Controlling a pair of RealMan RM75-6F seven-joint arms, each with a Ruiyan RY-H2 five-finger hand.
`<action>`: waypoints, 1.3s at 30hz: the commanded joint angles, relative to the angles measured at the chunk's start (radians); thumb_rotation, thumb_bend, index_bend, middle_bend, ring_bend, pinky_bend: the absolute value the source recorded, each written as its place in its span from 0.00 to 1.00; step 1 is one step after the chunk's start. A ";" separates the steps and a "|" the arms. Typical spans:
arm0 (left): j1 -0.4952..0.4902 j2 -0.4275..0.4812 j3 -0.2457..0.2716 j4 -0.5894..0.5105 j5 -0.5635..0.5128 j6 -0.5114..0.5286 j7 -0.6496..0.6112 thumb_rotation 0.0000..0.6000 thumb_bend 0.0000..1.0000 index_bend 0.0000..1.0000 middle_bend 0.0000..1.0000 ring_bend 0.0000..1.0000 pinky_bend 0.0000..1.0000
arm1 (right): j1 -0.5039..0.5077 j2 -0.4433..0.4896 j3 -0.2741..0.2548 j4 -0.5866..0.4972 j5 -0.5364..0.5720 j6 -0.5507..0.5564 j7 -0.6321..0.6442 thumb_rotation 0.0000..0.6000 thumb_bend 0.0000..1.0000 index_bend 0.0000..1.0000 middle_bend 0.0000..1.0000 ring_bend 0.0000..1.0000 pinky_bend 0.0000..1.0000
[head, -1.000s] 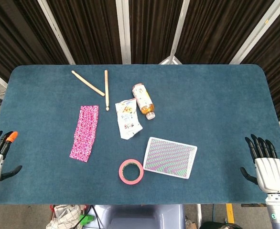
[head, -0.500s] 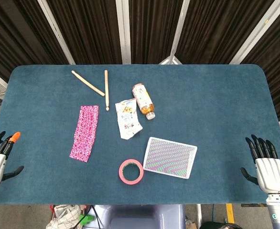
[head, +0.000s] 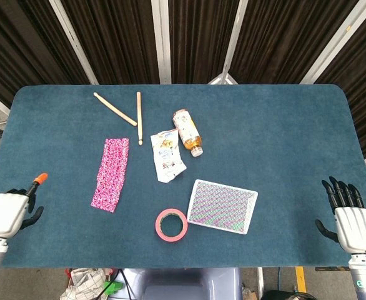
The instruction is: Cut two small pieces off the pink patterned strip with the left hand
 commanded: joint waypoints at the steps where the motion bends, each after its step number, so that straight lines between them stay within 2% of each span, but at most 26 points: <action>1: -0.053 -0.024 -0.008 0.011 -0.023 -0.079 0.036 1.00 0.69 0.17 0.84 0.67 0.60 | 0.001 -0.001 0.000 0.000 0.002 -0.002 0.000 1.00 0.27 0.02 0.05 0.08 0.09; 5: -0.093 -0.039 -0.010 0.008 -0.044 -0.151 0.072 1.00 0.76 0.18 0.85 0.69 0.61 | 0.000 -0.001 0.001 -0.001 0.002 0.000 0.000 1.00 0.27 0.02 0.05 0.08 0.09; 16: -0.169 -0.072 0.019 -0.032 -0.092 -0.311 0.170 1.00 0.79 0.21 0.87 0.71 0.61 | -0.002 0.001 0.007 0.002 0.013 0.003 0.012 1.00 0.27 0.02 0.05 0.08 0.09; 27: -0.198 -0.114 0.040 -0.040 -0.108 -0.355 0.237 1.00 0.79 0.21 0.87 0.71 0.61 | -0.003 0.005 0.010 0.004 0.019 0.001 0.027 1.00 0.27 0.02 0.05 0.08 0.09; 39: -0.249 -0.171 0.036 -0.021 -0.194 -0.434 0.316 1.00 0.79 0.21 0.87 0.71 0.61 | -0.008 0.012 0.012 0.001 0.019 0.011 0.036 1.00 0.27 0.02 0.05 0.08 0.09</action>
